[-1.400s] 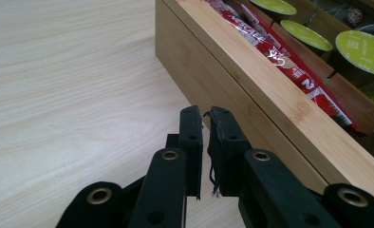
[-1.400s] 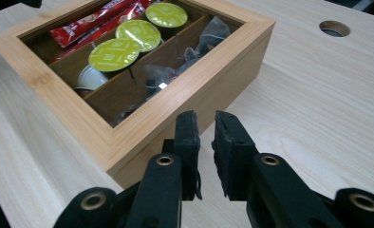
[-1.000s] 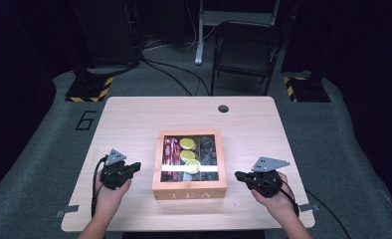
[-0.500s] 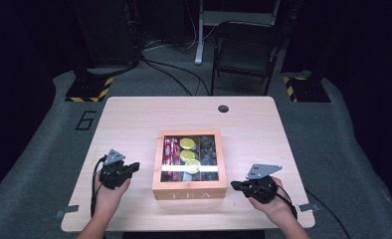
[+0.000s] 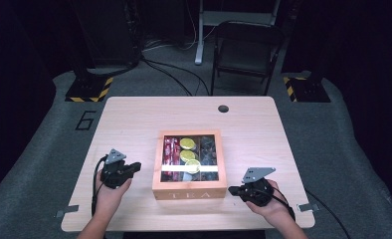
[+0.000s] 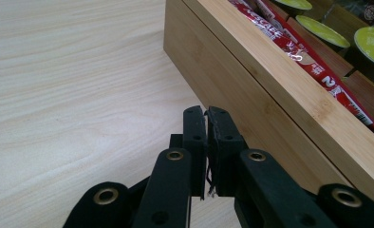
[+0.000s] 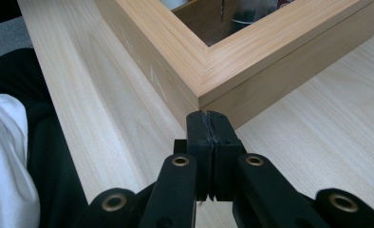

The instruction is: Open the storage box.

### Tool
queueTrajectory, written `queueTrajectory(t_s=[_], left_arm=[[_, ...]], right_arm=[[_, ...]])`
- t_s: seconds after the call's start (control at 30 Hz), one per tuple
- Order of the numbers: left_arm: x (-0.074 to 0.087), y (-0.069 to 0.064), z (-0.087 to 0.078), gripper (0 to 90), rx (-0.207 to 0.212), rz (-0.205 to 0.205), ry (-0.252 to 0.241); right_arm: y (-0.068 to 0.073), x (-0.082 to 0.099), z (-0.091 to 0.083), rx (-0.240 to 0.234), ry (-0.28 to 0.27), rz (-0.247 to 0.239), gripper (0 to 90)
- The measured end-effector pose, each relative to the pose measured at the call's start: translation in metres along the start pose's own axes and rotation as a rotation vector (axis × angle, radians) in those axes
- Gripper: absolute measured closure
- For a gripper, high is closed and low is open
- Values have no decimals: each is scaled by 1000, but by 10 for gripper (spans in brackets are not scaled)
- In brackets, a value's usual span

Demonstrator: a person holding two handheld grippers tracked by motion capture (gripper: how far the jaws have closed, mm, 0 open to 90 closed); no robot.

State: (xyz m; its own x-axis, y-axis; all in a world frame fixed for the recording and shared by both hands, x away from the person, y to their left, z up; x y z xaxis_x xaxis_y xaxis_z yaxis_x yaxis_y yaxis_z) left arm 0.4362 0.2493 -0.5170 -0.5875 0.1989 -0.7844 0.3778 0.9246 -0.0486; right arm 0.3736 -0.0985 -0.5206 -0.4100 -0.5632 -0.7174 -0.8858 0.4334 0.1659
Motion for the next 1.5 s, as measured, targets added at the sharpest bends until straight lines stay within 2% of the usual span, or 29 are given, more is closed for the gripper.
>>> queueTrajectory(t_s=[0.33, 0.53, 0.6, 0.67, 0.93, 1.0, 1.03, 1.1, 1.2, 1.33, 1.5], left_arm=[[0, -2, 1, 859, 3, 4, 3], [0, -1, 1, 858, 1, 3, 0], [0, -1, 1, 858, 3, 4, 2], [0, -1, 1, 858, 4, 5, 3], [-1, -3, 1, 852, 11, 7, -1], [-1, -4, 1, 844, 15, 8, -4], [0, -4, 0, 838, 18, 16, -3], [0, -5, 0, 827, 20, 13, -7], [0, -5, -2, 784, 21, 8, -10], [1, -5, -4, 716, 22, 9, -16], [4, -5, -9, 638, 4, 16, -28]], right_arm=[[1, 0, 2, -4, 2, 8, 877], [1, -1, 6, 0, 9, -7, 879], [2, -1, 6, 2, 4, 9, 878], [1, -1, 6, 1, 10, -7, 878], [2, -2, 6, 1, 2, 16, 883], [1, -4, 6, 6, 3, 5, 884], [1, -4, 6, 8, 3, 1, 884], [2, -5, 6, 5, 0, 23, 884], [2, -6, 6, 7, 6, 17, 885], [2, -12, 6, 2, -24, 20, 887], [2, -18, 6, -15, -37, 22, 888]])
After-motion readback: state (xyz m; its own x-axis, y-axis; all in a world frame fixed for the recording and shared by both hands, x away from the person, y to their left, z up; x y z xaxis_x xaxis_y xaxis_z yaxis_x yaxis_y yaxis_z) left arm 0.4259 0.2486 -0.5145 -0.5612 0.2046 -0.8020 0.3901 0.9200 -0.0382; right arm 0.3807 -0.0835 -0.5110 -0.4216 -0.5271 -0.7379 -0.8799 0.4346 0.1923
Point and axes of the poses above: each handheld gripper's, and its own axes: z roughly forward along the jaws, x roughly out of its underside, y roughly to its left, the point moved 9 cm from there along z, roughly forward along the jaws, and after that the axes turned 8 degrees about -x, right-handed, at the moved point
